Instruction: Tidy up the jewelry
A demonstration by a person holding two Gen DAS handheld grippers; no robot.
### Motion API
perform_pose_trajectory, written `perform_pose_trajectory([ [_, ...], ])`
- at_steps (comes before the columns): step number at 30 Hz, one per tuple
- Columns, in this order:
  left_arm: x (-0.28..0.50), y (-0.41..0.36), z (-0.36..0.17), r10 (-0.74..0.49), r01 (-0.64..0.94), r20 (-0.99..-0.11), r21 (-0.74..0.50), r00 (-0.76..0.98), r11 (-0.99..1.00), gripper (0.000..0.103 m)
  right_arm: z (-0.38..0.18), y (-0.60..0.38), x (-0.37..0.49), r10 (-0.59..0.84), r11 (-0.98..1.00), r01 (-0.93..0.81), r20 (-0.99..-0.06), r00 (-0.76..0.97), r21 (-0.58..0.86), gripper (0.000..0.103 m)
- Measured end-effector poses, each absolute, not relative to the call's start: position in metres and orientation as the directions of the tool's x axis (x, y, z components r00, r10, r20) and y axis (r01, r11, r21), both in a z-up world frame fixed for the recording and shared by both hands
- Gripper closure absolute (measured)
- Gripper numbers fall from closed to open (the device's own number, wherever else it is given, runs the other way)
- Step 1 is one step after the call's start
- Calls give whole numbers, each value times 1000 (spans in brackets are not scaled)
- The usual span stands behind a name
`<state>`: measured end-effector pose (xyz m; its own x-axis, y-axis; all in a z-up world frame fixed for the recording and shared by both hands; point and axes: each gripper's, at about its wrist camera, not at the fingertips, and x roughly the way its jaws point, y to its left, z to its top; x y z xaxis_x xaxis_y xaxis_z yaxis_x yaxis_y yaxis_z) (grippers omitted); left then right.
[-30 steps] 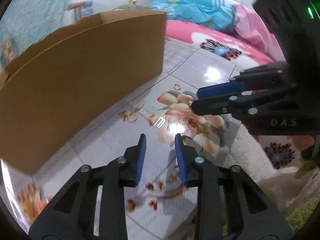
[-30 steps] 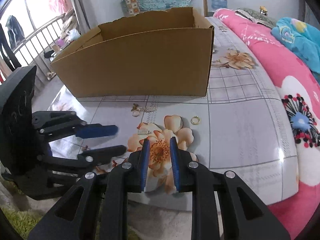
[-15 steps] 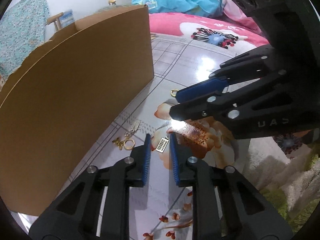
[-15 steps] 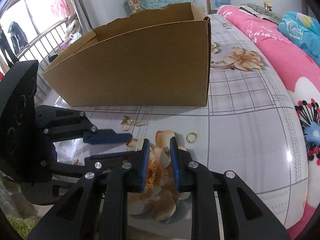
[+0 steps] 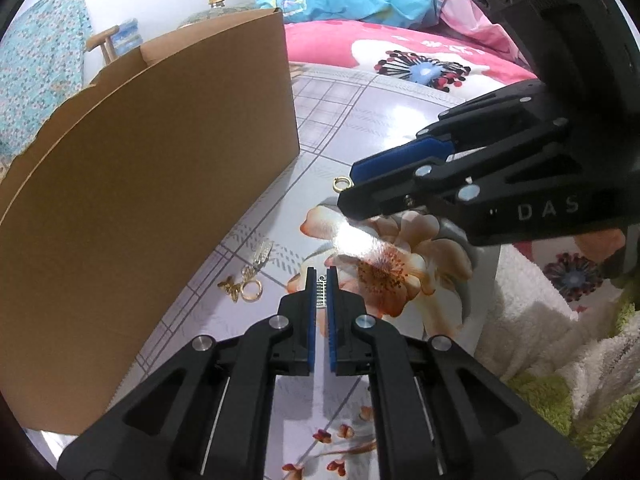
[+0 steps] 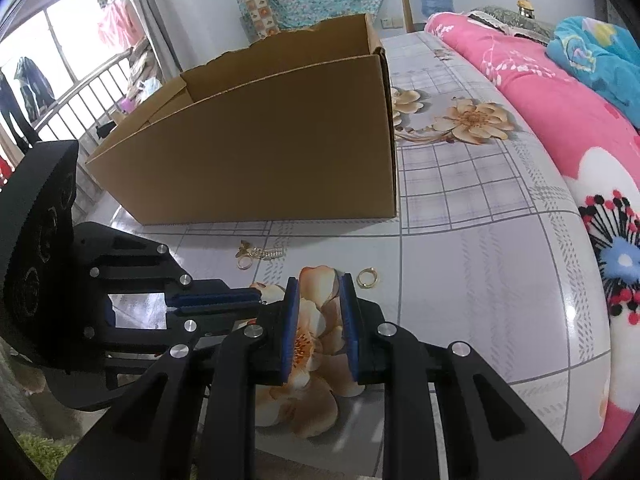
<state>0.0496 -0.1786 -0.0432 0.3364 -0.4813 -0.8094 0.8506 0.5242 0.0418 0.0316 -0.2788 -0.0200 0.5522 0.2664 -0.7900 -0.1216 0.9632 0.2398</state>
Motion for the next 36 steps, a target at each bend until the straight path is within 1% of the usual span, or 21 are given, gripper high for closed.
perform_pose_trajectory([
  [1, 49, -177, -42, -483, 847, -807, 40, 340, 529, 99, -19, -278, 32, 267, 963, -126, -789, 554, 237, 82],
  [2, 49, -172, -40, -488, 842, -803, 31, 342, 539, 103, -17, -278, 33, 272, 962, -132, -787, 555, 239, 82],
  [7, 50, -153, -34, -475, 800, -793, 26, 383, 600, 103, -13, -266, 38, 299, 954, -183, -780, 550, 237, 82],
  [10, 52, -141, -32, -481, 776, -788, -5, 386, 630, 103, -15, -253, 46, 305, 950, -230, -792, 529, 212, 82],
  [13, 51, -130, -31, -482, 761, -779, -10, 401, 648, 103, -20, -246, 52, 307, 945, -261, -805, 508, 196, 82],
  [17, 53, -118, -33, -489, 747, -777, -36, 397, 664, 103, -29, -240, 63, 276, 946, -290, -830, 485, 146, 82],
  [24, 56, -118, -34, -502, 746, -775, -61, 383, 663, 103, -32, -226, 73, 262, 931, -353, -845, 467, 94, 82],
  [34, 57, -120, -38, -501, 751, -782, -65, 371, 657, 103, -31, -214, 80, 253, 906, -421, -855, 453, 44, 82],
  [35, 57, -120, -38, -501, 750, -782, -65, 371, 658, 103, -31, -214, 80, 253, 906, -422, -857, 449, 46, 83],
  [36, 57, -120, -38, -501, 750, -782, -66, 371, 658, 103, -31, -214, 80, 256, 904, -425, -859, 444, 49, 89],
])
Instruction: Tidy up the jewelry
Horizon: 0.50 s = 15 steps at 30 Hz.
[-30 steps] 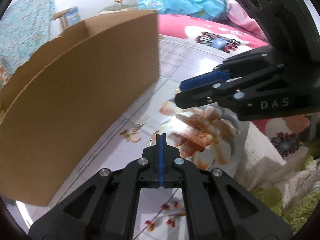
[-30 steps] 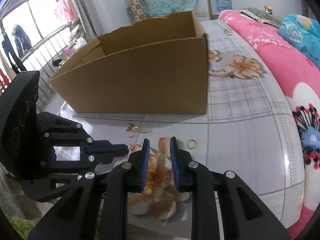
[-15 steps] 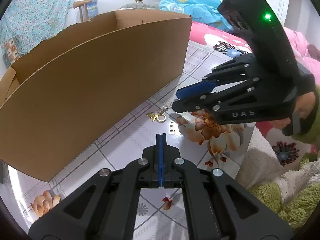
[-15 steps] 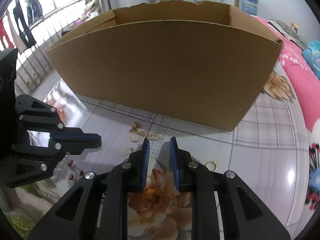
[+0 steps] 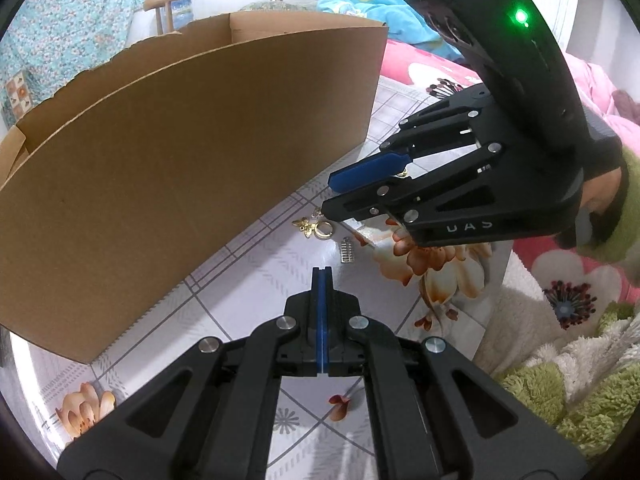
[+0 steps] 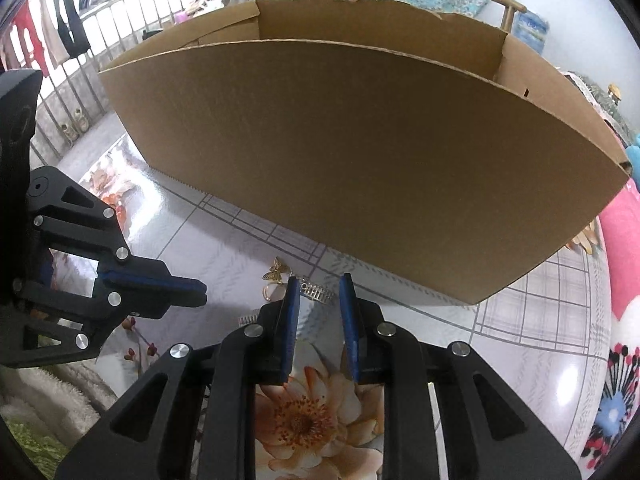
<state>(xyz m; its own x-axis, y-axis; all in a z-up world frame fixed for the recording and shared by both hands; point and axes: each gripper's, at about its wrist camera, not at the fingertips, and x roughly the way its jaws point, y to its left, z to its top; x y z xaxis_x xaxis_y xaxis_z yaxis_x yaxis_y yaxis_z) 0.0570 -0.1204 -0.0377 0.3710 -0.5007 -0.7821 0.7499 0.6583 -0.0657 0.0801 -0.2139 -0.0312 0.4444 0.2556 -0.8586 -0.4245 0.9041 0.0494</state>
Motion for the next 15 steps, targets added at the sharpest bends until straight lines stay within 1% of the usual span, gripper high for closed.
perform_pose_trajectory([
  [5, 57, -119, -39, -500, 752, -782, -62, 372, 656, 103, -31, -212, 78, 256, 904, -424, -859, 443, 51, 90],
  [15, 53, -125, -37, -513, 767, -779, -63, 362, 638, 103, -30, -230, 64, 245, 935, -341, -867, 435, 93, 90],
])
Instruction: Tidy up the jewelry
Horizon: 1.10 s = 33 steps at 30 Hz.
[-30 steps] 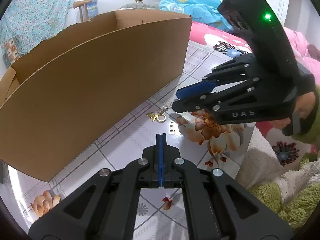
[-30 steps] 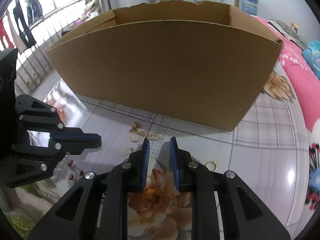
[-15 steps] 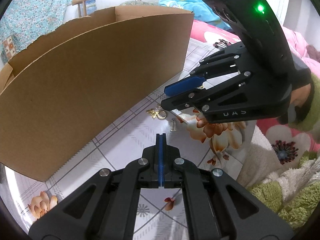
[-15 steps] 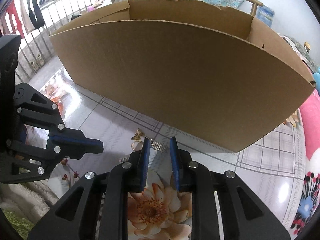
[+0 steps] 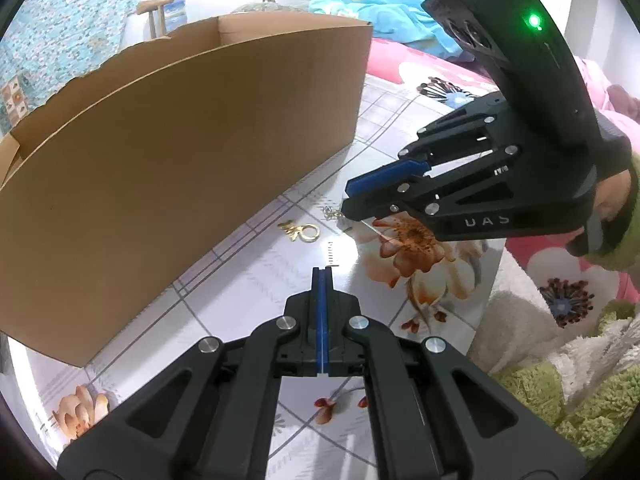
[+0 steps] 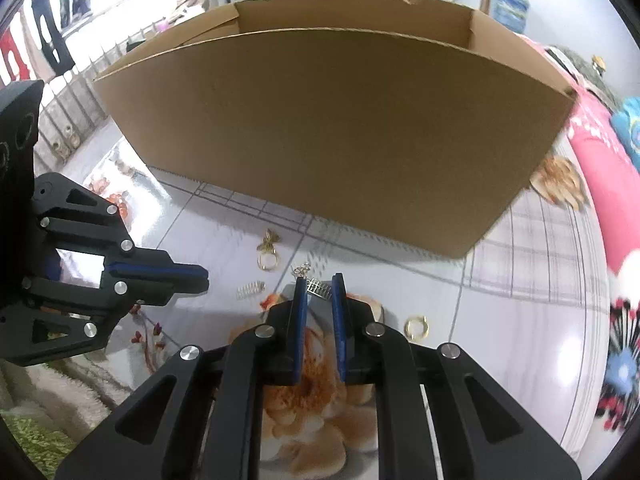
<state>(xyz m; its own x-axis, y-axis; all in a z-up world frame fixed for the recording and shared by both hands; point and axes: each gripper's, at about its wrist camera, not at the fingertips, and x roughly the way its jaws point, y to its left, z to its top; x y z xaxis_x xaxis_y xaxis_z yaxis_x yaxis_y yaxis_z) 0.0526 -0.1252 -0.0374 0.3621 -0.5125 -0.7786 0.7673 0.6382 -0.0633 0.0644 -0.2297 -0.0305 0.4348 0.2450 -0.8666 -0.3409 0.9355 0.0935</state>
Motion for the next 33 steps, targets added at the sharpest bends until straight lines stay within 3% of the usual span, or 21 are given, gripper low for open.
perform_pose_trajectory([
  [4, 52, -129, -37, -516, 775, -780, -65, 354, 629, 103, -30, -236, 56, 253, 945, -302, -865, 432, 125, 96],
  [10, 51, -136, -38, -503, 781, -788, -47, 354, 623, 103, -26, -244, 42, 271, 949, -268, -861, 430, 165, 96],
  [19, 58, -145, -39, -472, 767, -799, -20, 373, 641, 86, -20, -246, 40, 291, 944, -280, -844, 450, 176, 96],
  [24, 61, -153, -41, -447, 768, -814, -1, 371, 641, 86, -20, -251, 36, 308, 941, -278, -833, 460, 195, 96],
  [29, 64, -161, -42, -414, 774, -829, 36, 376, 632, 99, -20, -257, 30, 317, 939, -274, -824, 470, 205, 96],
  [33, 63, -168, -41, -387, 789, -840, 76, 380, 609, 99, -19, -260, 28, 324, 938, -272, -818, 475, 214, 96],
])
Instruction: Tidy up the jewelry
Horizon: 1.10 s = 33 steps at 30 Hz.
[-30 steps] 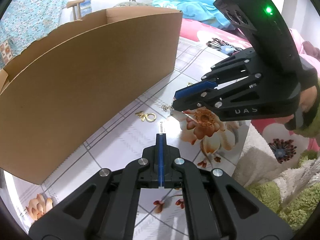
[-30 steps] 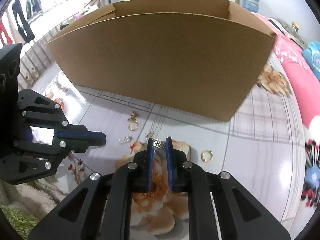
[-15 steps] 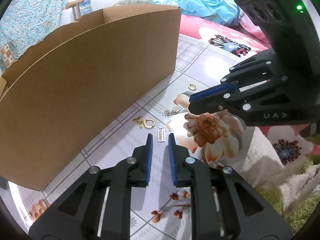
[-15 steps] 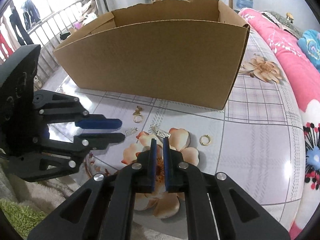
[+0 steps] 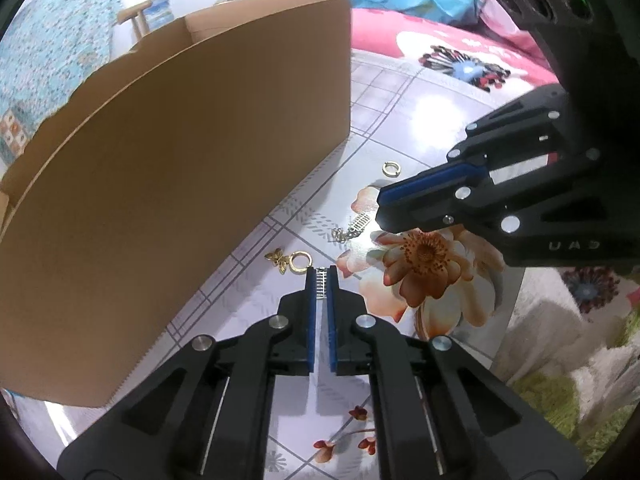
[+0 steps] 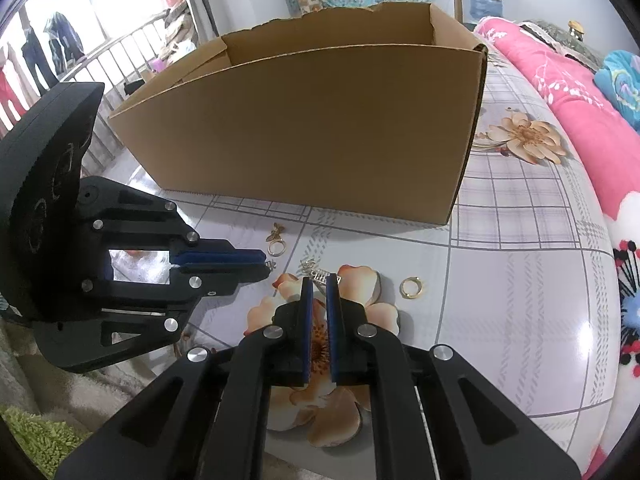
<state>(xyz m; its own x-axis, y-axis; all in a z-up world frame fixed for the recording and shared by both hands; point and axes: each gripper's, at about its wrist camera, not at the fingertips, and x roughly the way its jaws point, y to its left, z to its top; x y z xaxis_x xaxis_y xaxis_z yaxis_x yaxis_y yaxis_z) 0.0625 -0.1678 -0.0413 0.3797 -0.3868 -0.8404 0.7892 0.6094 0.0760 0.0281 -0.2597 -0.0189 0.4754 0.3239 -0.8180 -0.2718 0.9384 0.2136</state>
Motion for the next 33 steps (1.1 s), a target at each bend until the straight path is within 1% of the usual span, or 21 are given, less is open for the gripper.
perform_pose_trajectory([
  [8, 60, -164, -42, -387, 783, -845, 59, 369, 619, 99, -18, -266, 22, 330, 937, -272, -812, 481, 220, 96],
  [14, 57, -150, -38, -388, 771, -845, 43, 367, 636, 99, -13, -258, 25, 330, 923, -344, -818, 470, 174, 95],
  [16, 57, -146, -36, -389, 766, -844, 39, 369, 642, 99, -12, -255, 28, 331, 911, -384, -824, 459, 152, 92],
  [18, 58, -143, -35, -392, 761, -842, 34, 370, 648, 99, -12, -252, 33, 334, 892, -433, -834, 440, 129, 84],
  [22, 60, -142, -34, -399, 760, -838, 28, 372, 650, 99, -13, -244, 42, 329, 849, -522, -854, 404, 80, 82],
  [26, 61, -141, -34, -410, 761, -834, 19, 370, 648, 99, -21, -237, 49, 305, 800, -599, -883, 356, 35, 82],
  [29, 62, -140, -35, -414, 761, -833, 13, 367, 648, 99, -22, -236, 54, 317, 780, -624, -891, 326, 50, 83],
  [31, 64, -139, -35, -417, 761, -832, 10, 366, 649, 99, -21, -237, 56, 322, 774, -630, -896, 305, 63, 93],
  [32, 64, -138, -34, -420, 761, -830, 8, 367, 649, 99, -20, -236, 58, 325, 774, -628, -898, 297, 73, 96],
  [33, 65, -137, -34, -421, 761, -829, 8, 368, 649, 99, -20, -236, 59, 324, 779, -623, -898, 298, 74, 96],
])
